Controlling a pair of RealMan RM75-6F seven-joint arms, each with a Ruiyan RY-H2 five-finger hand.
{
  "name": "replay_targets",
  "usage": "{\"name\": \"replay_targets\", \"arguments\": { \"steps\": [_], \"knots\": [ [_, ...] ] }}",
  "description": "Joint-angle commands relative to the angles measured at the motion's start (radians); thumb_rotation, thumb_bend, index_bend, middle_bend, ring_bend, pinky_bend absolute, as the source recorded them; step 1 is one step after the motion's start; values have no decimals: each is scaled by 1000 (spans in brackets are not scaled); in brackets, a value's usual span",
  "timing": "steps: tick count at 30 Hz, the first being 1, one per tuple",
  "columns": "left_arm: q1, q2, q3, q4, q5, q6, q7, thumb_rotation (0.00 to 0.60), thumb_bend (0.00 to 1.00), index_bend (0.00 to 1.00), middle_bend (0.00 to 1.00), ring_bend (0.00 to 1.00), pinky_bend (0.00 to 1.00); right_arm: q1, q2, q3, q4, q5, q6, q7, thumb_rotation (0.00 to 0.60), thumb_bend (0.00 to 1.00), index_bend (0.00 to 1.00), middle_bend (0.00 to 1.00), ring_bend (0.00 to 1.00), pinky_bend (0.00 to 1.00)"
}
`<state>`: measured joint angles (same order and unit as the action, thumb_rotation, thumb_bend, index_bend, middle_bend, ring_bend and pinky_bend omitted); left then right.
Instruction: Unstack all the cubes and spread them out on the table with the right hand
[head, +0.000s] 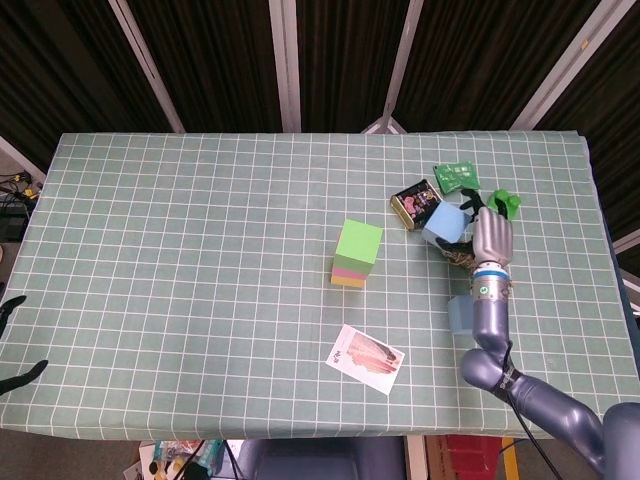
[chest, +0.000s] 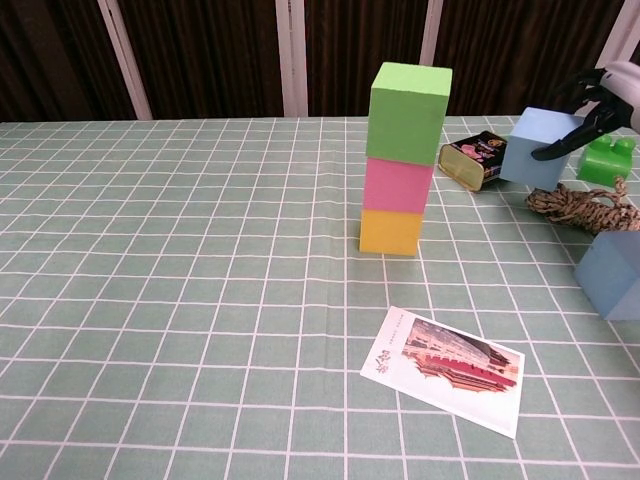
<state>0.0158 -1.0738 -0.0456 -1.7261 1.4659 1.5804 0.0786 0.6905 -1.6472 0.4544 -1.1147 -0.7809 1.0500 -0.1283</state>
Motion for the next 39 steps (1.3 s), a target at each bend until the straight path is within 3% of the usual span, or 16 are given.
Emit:
{"name": "replay_targets", "arguments": {
  "steps": [1,7,12,14,20,28,33,39],
  "knots": [
    [0,-2,-2,-1,-7,-2,7,600,170,176,0,0,0,4,-3,1,58,4,-38,17,600,113,228,356,484,87],
    [3,-8,-6,-1,-7,8,18,600,169,176,0,0,0,6,-21,-3,145,3,-83,44,600,113,228,354,458,80],
    [-2,-12,-8,-3,-15,-3,29,600,170,176,0,0,0,6,-17,-12,158,10,-125,30,600,113,219,177,174,8],
    [-3,-10,-6,-3,-11,-5,27,600,169,176,0,0,0,2,-6,-9,145,-5,-113,41,600,113,195,132,112,2],
    [-2,-2,-12,-1,-19,-4,6,600,169,176,0,0,0,-62,119,-7,-58,-34,-93,71,600,112,125,78,21,0],
    [-5,3,-4,-1,-6,-12,-4,600,169,176,0,0,0,-179,395,-25,-450,-61,-175,148,600,112,101,77,23,0],
    [-2,7,-3,0,-4,-10,-17,600,170,176,0,0,0,-258,497,-62,-586,-264,-226,315,600,112,101,76,36,0],
    [1,12,-1,2,4,-3,-28,600,169,176,0,0,0,-326,517,-118,-631,-473,-149,435,600,111,101,76,36,0]
  ]
}}
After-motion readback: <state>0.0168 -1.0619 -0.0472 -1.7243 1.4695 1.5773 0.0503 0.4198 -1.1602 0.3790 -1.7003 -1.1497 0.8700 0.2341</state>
